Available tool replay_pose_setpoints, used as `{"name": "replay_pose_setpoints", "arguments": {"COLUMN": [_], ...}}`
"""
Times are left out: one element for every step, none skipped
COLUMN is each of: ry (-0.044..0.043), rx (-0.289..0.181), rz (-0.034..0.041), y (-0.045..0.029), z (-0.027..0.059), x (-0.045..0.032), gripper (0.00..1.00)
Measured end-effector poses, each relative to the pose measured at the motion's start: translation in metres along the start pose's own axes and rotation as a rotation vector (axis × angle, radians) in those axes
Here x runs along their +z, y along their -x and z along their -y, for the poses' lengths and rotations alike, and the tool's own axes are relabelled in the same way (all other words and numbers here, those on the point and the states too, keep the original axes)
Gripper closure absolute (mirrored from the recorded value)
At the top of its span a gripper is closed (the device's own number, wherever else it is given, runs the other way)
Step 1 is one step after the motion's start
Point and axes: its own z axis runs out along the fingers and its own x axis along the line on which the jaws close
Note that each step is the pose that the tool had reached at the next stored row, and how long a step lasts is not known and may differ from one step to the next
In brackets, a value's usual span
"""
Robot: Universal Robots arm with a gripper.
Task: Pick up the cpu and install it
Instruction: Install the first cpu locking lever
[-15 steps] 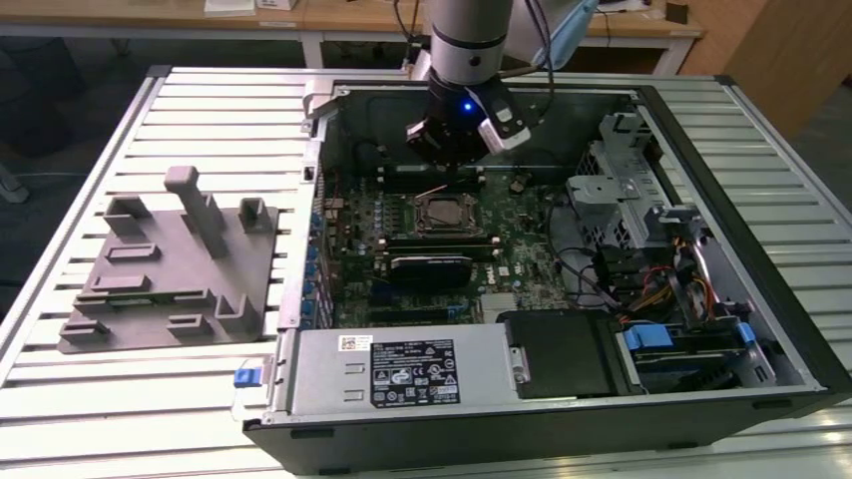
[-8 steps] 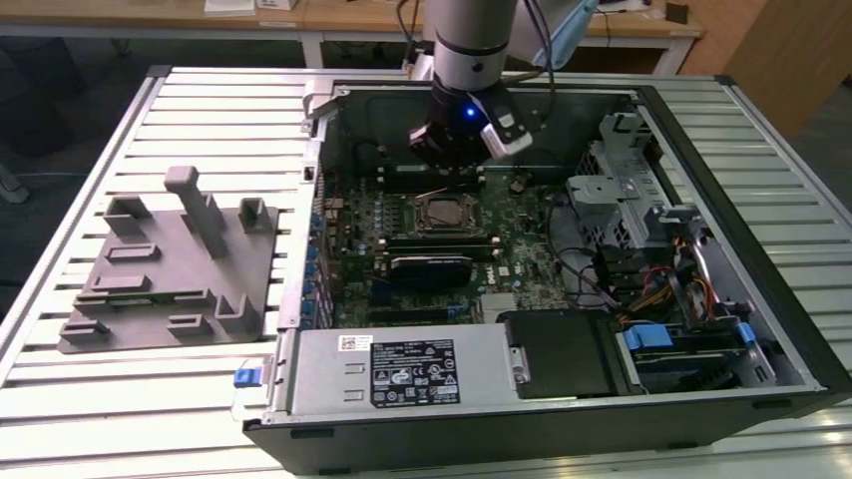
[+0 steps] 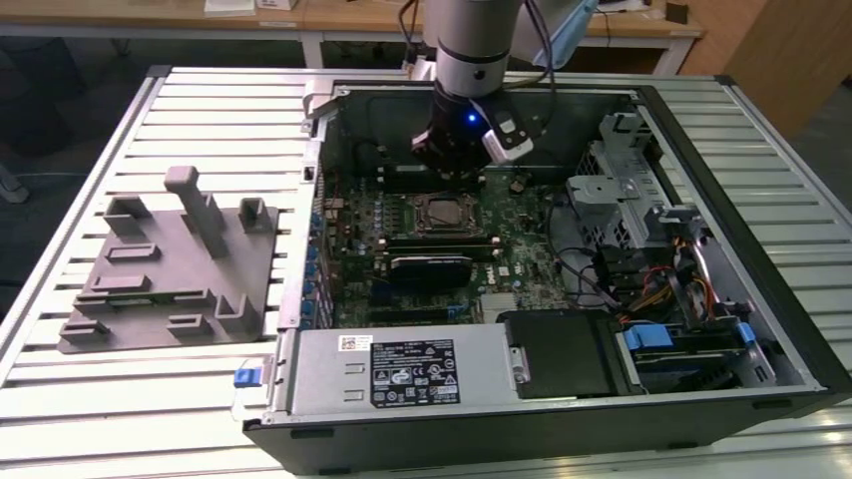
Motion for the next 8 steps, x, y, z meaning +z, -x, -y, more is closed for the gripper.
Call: {"name": "replay_pose_setpoints", "arguments": {"ry": [0.0, -0.0002, -0.0003, -0.0006, -0.0008, -0.0009, -0.0009, -0.0008], "rx": [0.0, 0.0, 0.0, 0.0, 0.0, 0.0, 0.0, 0.0], "rz": [0.0, 0.0, 0.0, 0.0, -0.0002, -0.0002, -0.0002, -0.0002], "y": [0.0002, 0.0004, 0.0005, 0.0005, 0.0005, 0.0005, 0.0006, 0.0006], "z": [0.0001, 0.0002, 0.0002, 0.0002, 0.0003, 0.0003, 0.0003, 0.0002], "x": [0.0011, 0.0022, 0.0029, 0.0033, 0.0033, 0.0033, 0.0033, 0.0033], "gripper": [0.89, 0.89, 0.89, 0.89, 0.89, 0.89, 0.89, 0.89]}}
